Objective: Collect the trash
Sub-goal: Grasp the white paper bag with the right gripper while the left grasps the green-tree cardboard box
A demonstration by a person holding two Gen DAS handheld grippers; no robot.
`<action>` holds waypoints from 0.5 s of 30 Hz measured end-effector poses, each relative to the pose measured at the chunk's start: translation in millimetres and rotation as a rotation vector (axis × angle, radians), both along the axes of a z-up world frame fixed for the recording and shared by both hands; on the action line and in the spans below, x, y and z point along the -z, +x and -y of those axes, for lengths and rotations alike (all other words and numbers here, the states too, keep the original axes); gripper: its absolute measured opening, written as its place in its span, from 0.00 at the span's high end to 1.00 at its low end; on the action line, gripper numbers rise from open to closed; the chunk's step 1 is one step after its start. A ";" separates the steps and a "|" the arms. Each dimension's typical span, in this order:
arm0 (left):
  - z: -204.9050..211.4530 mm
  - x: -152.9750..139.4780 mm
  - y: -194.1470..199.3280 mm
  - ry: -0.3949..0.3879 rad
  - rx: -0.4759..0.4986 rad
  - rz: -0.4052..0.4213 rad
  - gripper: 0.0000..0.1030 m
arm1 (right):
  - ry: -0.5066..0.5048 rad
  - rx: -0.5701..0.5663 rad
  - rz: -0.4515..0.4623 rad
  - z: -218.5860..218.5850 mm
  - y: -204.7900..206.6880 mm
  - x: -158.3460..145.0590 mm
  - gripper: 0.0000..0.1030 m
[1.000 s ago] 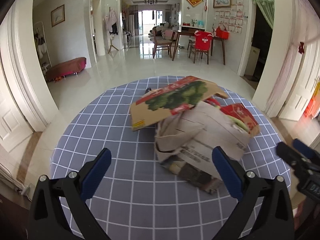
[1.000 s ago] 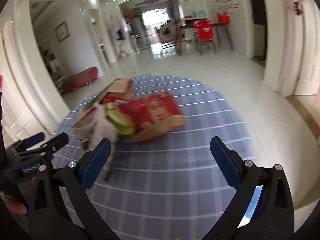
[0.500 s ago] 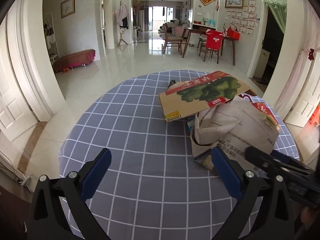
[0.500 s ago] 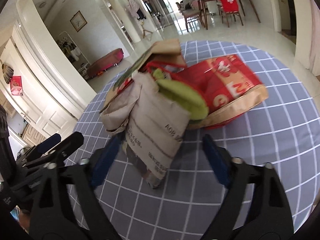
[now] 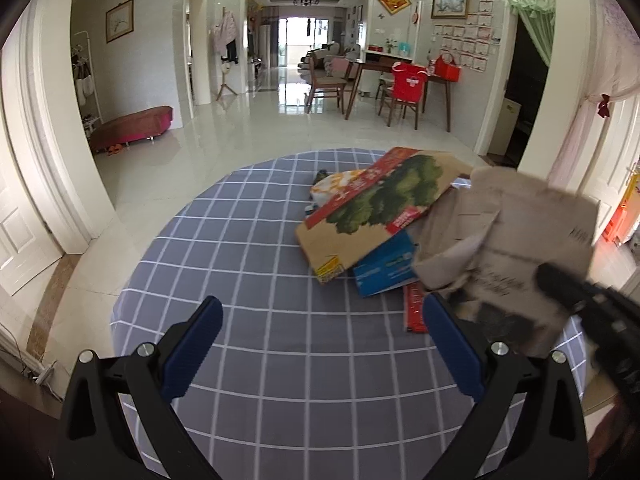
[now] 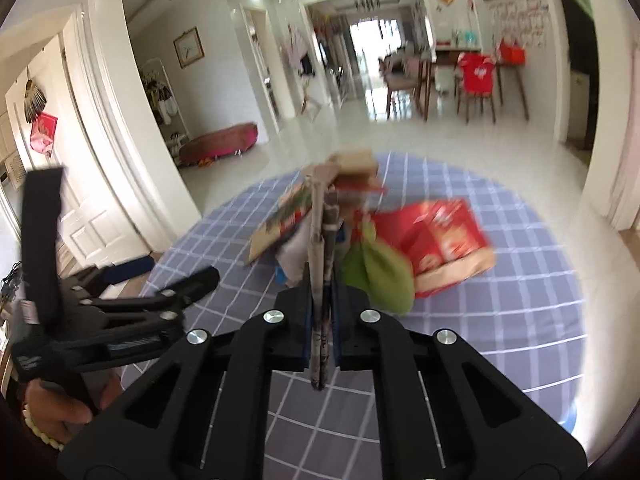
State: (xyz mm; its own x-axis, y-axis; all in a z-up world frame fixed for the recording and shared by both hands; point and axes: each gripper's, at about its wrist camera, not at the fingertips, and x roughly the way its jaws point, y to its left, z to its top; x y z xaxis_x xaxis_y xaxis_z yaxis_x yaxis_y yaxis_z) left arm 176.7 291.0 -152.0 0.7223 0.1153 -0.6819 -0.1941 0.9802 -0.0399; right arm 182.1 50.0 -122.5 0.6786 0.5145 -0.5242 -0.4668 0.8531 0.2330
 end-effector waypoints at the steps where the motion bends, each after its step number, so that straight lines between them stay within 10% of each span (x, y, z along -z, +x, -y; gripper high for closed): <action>1: 2.5 -0.4 1.5 -0.004 0.008 0.001 0.05 | -0.009 0.017 0.027 2.5 -1.7 -5.4 0.93; 15: 45.8 4.3 73.5 0.124 0.072 -0.036 0.05 | 0.049 0.175 0.219 52.0 33.5 -30.4 0.93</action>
State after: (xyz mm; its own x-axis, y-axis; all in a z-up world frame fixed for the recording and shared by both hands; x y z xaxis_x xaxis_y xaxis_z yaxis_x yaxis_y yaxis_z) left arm 250.2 245.2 -156.3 0.7070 0.1492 -0.6913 -0.1224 0.9886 0.0882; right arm 215.7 -2.0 -92.1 0.8538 0.4004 -0.3328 -0.3567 0.9154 0.1863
